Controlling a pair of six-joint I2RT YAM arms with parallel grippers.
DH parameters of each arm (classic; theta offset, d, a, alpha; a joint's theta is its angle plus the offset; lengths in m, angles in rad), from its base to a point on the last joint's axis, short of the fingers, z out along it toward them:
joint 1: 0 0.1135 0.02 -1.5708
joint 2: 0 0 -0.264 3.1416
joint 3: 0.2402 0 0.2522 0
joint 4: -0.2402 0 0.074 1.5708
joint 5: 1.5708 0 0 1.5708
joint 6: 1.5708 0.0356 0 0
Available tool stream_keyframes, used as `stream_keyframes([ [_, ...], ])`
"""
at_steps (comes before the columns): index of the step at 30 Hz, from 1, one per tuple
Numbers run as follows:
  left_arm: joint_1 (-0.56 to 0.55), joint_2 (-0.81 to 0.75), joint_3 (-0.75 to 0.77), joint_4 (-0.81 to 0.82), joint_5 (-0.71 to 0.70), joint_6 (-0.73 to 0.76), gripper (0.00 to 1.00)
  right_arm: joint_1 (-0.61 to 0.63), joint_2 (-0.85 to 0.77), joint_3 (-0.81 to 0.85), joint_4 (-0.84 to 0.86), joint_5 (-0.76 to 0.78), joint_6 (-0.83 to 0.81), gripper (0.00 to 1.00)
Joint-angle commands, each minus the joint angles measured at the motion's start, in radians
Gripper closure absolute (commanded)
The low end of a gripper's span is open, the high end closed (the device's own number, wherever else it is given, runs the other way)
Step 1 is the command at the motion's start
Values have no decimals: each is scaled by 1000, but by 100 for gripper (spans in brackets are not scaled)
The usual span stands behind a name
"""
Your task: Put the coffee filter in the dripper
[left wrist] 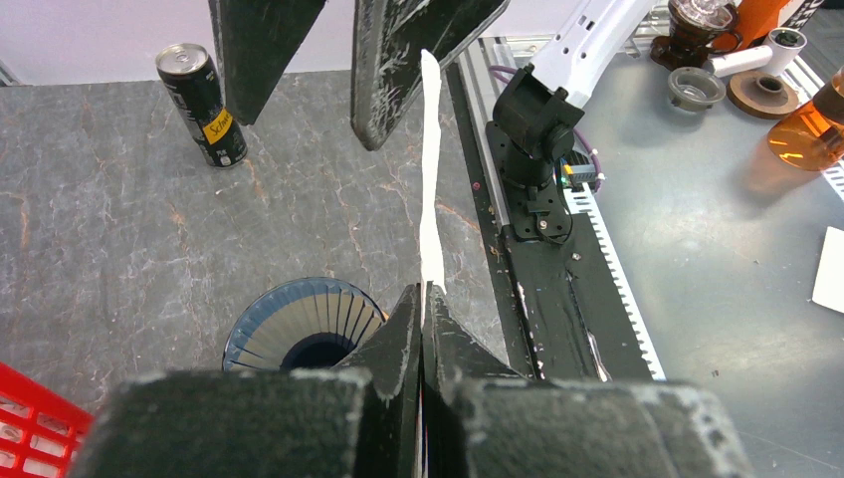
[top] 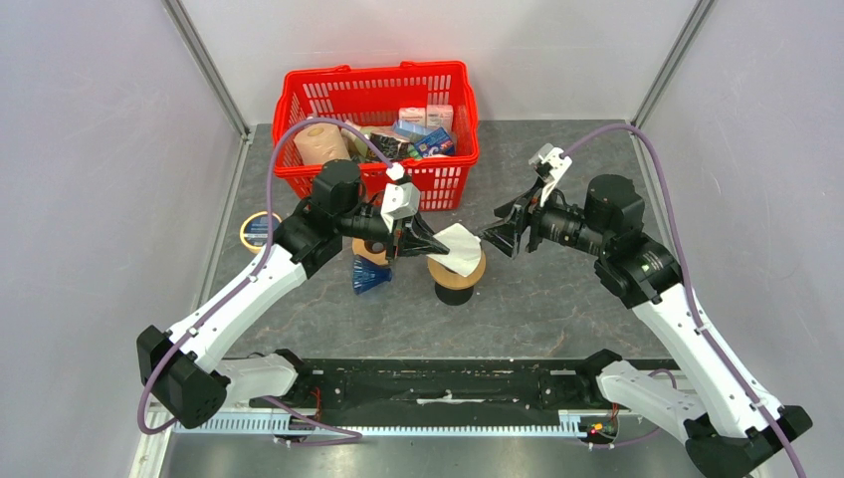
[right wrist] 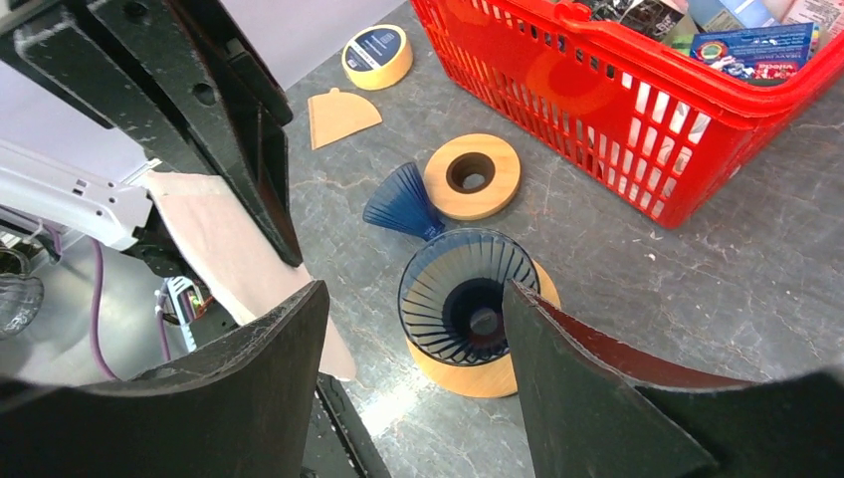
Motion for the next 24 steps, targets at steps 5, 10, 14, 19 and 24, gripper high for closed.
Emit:
stream_keyframes([
  [5, 4, -12, 26, -3, 6, 20, 98, 1, -59, 21, 36, -53, 19, 28],
  [10, 4, -16, 26, 0, 6, 17, 98, 1, -53, 26, 30, -97, 21, 28],
  [14, 5, -19, 16, 13, 1, 11, 98, 0, -39, 35, 14, -123, 20, 28],
  [19, 4, -14, 19, 19, 0, 2, 98, 1, -41, 38, -3, -131, 20, 29],
  [24, 4, -13, 20, 18, -3, 1, 98, 0, -55, 38, -9, -140, 18, 29],
])
